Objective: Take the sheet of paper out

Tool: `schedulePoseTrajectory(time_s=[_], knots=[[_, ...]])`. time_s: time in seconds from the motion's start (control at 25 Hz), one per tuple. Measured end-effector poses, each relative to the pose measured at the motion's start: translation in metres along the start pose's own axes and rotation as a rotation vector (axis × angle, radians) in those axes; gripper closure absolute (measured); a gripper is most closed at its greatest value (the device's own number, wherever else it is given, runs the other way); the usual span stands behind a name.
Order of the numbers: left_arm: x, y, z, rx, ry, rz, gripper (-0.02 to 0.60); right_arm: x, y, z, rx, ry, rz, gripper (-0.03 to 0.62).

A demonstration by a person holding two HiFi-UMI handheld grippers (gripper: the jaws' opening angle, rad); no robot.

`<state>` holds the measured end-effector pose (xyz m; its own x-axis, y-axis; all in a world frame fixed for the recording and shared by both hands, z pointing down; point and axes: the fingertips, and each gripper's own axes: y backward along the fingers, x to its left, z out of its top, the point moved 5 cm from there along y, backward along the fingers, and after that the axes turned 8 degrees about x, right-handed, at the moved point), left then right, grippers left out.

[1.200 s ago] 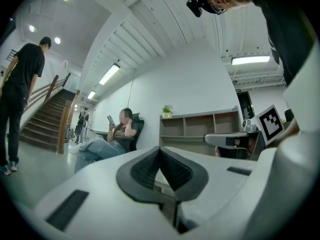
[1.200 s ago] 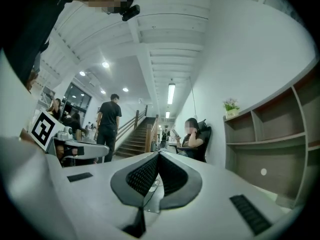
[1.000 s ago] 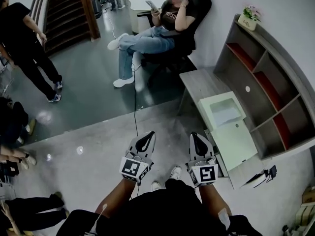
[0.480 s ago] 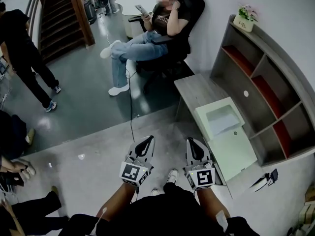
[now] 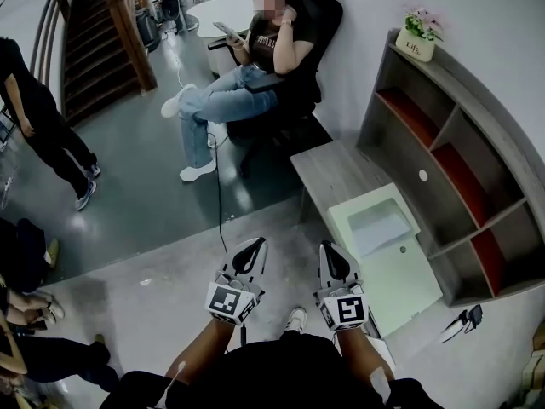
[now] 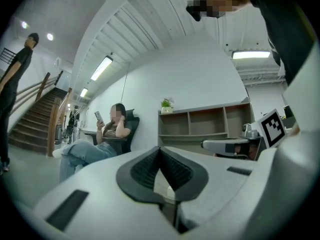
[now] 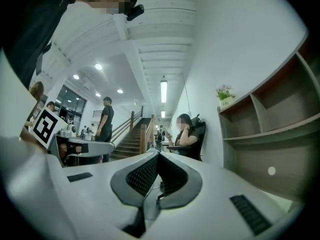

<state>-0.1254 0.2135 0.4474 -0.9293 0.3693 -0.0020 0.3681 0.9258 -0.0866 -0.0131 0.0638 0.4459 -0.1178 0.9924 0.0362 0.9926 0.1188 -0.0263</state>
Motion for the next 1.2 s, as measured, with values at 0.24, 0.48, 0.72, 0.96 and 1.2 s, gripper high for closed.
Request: schedulePoseTrajectory(time_s=[0.24,0.48,0.72,0.96,1.2], knots=[[0.001,-0.036,0.003,0.035,0.001,0.015,0.575,-0.036,-0.018,-0.004,-0.002,-0.021,0.0,0.572],[-0.003,-0.066,0.004,0.035,-0.017,0.011,0.575,-0.062,-0.028,-0.006,-0.006,-0.034,-0.002,0.572],[-0.014,-0.089,0.008,0.041,-0.034,-0.012,0.575,-0.083,-0.029,-0.009,-0.006,-0.044,-0.021,0.572],[-0.023,-0.106,0.012,0.041,-0.04,-0.035,0.574,-0.103,-0.026,-0.01,-0.017,-0.053,-0.05,0.572],[-0.029,-0.129,0.011,0.037,-0.049,-0.083,0.575,-0.118,-0.025,-0.011,-0.027,-0.049,-0.09,0.571]])
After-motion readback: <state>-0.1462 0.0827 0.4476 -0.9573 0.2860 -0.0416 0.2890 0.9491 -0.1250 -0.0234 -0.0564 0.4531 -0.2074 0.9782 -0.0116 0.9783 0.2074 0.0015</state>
